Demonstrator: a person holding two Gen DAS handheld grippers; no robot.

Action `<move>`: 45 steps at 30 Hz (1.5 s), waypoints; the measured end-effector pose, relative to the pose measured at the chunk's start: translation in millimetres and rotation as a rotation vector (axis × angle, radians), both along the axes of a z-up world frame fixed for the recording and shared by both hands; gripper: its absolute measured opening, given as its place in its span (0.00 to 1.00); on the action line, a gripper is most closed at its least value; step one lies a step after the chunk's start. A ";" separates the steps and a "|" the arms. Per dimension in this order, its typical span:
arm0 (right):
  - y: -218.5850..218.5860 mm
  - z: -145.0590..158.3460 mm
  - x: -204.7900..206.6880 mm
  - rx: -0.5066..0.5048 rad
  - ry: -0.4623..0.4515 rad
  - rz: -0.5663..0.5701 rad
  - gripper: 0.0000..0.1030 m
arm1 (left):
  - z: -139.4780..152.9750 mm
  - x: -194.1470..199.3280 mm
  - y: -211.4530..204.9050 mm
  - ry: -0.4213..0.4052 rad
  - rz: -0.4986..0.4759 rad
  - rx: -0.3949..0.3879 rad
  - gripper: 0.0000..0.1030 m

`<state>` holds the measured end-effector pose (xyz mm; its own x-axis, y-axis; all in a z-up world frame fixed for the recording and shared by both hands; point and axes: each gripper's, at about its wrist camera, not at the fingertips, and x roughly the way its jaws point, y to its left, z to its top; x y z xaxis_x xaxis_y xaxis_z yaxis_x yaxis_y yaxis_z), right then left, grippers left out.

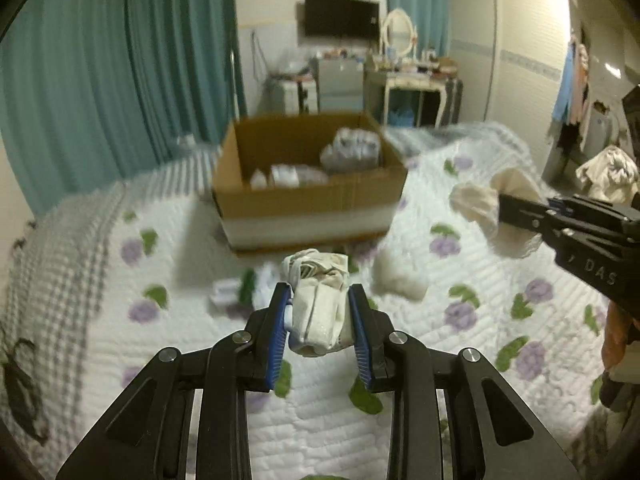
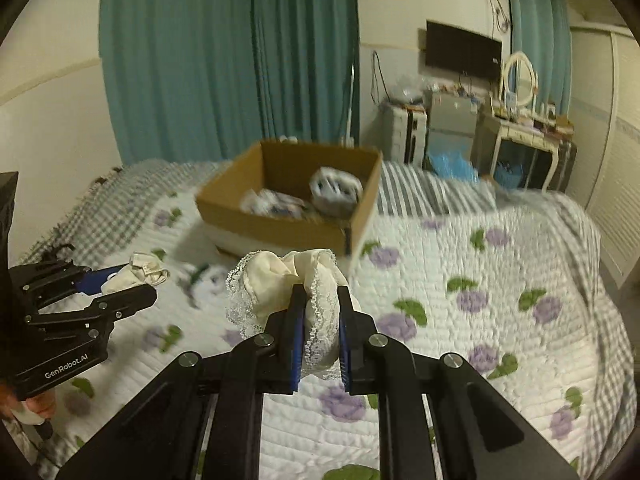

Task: Organize soft objects
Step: 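Carry the lace cloth and rolled sock into the box and release both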

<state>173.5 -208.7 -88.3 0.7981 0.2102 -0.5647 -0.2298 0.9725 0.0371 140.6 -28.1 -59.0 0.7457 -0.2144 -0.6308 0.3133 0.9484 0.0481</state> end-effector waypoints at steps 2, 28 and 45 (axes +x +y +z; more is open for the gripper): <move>5.2 17.7 -5.8 -0.003 -0.030 0.010 0.13 | 17.6 -6.4 4.6 -0.035 -0.010 -0.007 0.28; 50.6 124.3 138.0 0.018 -0.159 0.062 0.13 | 89.6 123.2 -3.4 -0.230 -0.053 -0.005 0.28; 34.0 2.4 259.1 0.129 -0.017 0.051 0.41 | -19.9 232.8 -18.6 -0.074 -0.021 0.063 0.63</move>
<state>432.5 -174.7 -85.9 0.7939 0.3210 -0.5164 -0.2809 0.9469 0.1567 373.5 -46.7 -78.9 0.7866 -0.1918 -0.5869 0.3262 0.9361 0.1313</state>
